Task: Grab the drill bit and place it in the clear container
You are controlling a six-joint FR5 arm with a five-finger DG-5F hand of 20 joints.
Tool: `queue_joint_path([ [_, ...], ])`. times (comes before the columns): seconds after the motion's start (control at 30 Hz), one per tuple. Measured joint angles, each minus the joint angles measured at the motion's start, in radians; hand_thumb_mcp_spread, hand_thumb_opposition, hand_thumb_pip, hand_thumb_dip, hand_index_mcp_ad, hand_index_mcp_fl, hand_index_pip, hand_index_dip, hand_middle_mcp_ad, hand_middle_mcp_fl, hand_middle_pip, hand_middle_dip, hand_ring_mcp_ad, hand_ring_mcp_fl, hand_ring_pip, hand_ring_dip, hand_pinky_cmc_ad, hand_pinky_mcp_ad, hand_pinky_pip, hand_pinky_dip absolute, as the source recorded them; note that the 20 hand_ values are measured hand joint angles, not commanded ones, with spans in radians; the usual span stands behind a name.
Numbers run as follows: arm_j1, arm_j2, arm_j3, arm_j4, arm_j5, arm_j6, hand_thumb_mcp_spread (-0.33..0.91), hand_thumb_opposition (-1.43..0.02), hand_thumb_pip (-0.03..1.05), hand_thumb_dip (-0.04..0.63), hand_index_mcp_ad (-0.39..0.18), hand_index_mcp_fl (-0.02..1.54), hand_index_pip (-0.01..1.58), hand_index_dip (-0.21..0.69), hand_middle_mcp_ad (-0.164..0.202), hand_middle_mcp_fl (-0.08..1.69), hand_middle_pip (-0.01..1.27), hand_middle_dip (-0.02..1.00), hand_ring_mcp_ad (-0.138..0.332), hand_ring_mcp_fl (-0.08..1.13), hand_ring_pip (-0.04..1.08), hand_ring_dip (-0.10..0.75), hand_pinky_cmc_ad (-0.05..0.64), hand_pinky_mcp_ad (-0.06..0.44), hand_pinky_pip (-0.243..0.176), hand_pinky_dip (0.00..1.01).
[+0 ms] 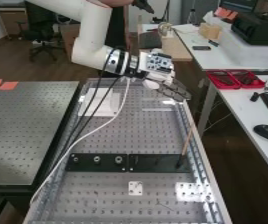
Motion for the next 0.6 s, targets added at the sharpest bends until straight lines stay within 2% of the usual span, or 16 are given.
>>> queue_joint_path([
  [0.07, -0.002, 0.000, -0.001, -0.003, -0.014, -0.003, 0.55, -0.90, 0.43, 0.307, -0.059, 0.56, 0.68, 0.492, 0.082, 0.24, 0.13, 0.25, 0.182, 0.05, 0.08, 0.065, 0.286, 0.138, -0.063, 0.15],
  [0.17, -0.003, 0.001, -0.003, 0.005, -0.038, -0.003, 0.52, -0.88, 0.43, 0.304, -0.063, 0.54, 0.61, 0.492, 0.082, 0.23, 0.13, 0.25, 0.183, 0.04, 0.08, 0.065, 0.279, 0.138, -0.063, 0.15],
  [0.23, -0.003, 0.002, -0.004, 0.005, -0.028, -0.003, 0.52, -0.87, 0.47, 0.304, -0.059, 0.52, 0.58, 0.492, 0.082, 0.23, 0.13, 0.25, 0.178, 0.03, 0.08, 0.065, 0.281, 0.136, -0.061, 0.16],
  [0.4, -0.005, 0.011, -0.010, 0.001, -0.013, -0.006, 0.51, -0.85, 0.48, 0.309, -0.059, 0.48, 0.53, 0.492, 0.082, 0.19, 0.13, 0.25, 0.178, 0.02, 0.08, 0.065, 0.265, 0.136, -0.061, 0.15],
  [0.5, -0.009, 0.031, -0.023, 0.014, -0.040, -0.028, 0.51, -0.85, 0.48, 0.305, -0.059, 0.48, 0.48, 0.492, 0.082, 0.19, 0.13, 0.25, 0.178, 0.01, 0.09, 0.065, 0.262, 0.136, -0.061, 0.16],
  [0.6, -0.014, 0.077, -0.053, 0.039, -0.038, -0.074, 0.51, -0.85, 0.46, 0.307, -0.059, 0.48, 0.37, 0.494, 0.082, 0.19, 0.13, 0.25, 0.182, 0.01, 0.08, 0.065, 0.244, 0.136, -0.061, 0.16],
])
